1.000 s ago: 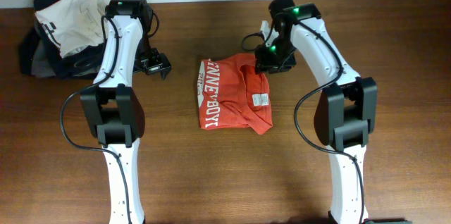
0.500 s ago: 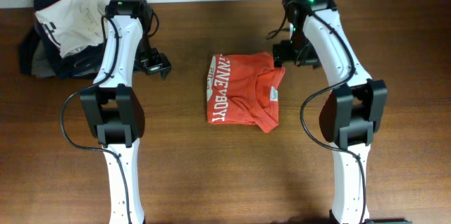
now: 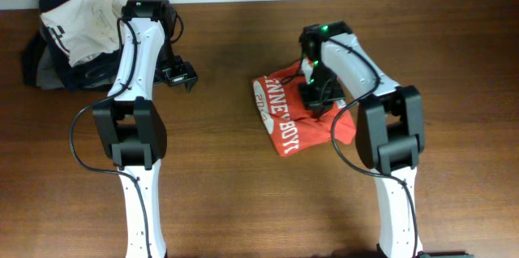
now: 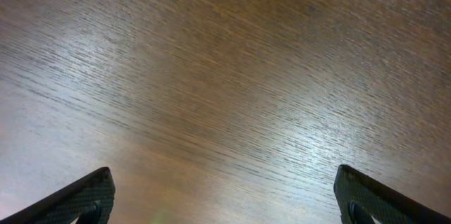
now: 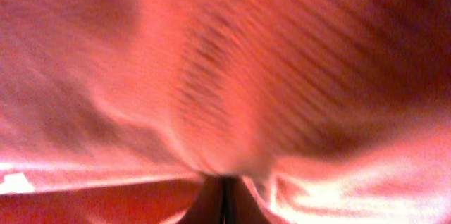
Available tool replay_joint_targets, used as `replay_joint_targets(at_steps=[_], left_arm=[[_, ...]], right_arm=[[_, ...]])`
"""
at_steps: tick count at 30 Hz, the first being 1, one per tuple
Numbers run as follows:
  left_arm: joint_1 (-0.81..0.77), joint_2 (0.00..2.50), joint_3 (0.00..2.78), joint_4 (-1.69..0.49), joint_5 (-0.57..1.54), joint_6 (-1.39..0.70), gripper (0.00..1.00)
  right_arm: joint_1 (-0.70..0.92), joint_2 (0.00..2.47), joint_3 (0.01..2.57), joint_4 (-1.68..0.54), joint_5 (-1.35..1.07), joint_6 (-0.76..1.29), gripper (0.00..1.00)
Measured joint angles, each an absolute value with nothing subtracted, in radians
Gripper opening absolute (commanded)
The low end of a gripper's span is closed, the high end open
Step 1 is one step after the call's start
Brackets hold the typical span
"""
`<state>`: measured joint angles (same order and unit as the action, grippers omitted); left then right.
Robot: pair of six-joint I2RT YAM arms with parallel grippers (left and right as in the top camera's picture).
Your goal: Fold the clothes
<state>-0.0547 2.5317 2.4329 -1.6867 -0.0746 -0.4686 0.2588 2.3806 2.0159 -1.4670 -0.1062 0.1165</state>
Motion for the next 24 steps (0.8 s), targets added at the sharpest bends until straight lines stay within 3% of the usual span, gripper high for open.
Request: replay_joint_targets(at_steps=[1,3,6,10,13,18,24], left_arm=[[-0.055,2.532,2.433,-1.687,-0.074,-0.469,0.99],[-0.055,2.532,2.433,-1.673,-0.006,-0.422,0.99],[-0.061,2.532,2.435,-1.678,0.324,-0.225,0.99],[-0.201,2.532,2.435,-1.684,0.5,-0.131,0.94],[-0.3,2.494,2.434,-1.684,0.424,-0.165,0.99],[-0.328,2.103,2.45,-1.687,0.208,-0.258,0.99],[-0.418,2.095,2.296,-1.682,0.038,-0.41,0.99]], right_arm=[[0.237,2.389,2.104,-1.534,-0.091,0.117,0.99],[0.199,2.389,2.364,-1.627,-0.073,0.141,0.99],[0.147,2.379,2.621,-1.668,-0.071,0.176,0.99],[-0.056,2.377,2.646,-1.693,-0.075,0.188,0.99],[-0.159,2.377,2.646,-1.693,-0.104,0.188,0.99],[-0.194,2.377,2.646,-1.693,-0.114,0.187,0.99],[-0.194,2.377,2.646,-1.693,-0.051,0.184,0.99]])
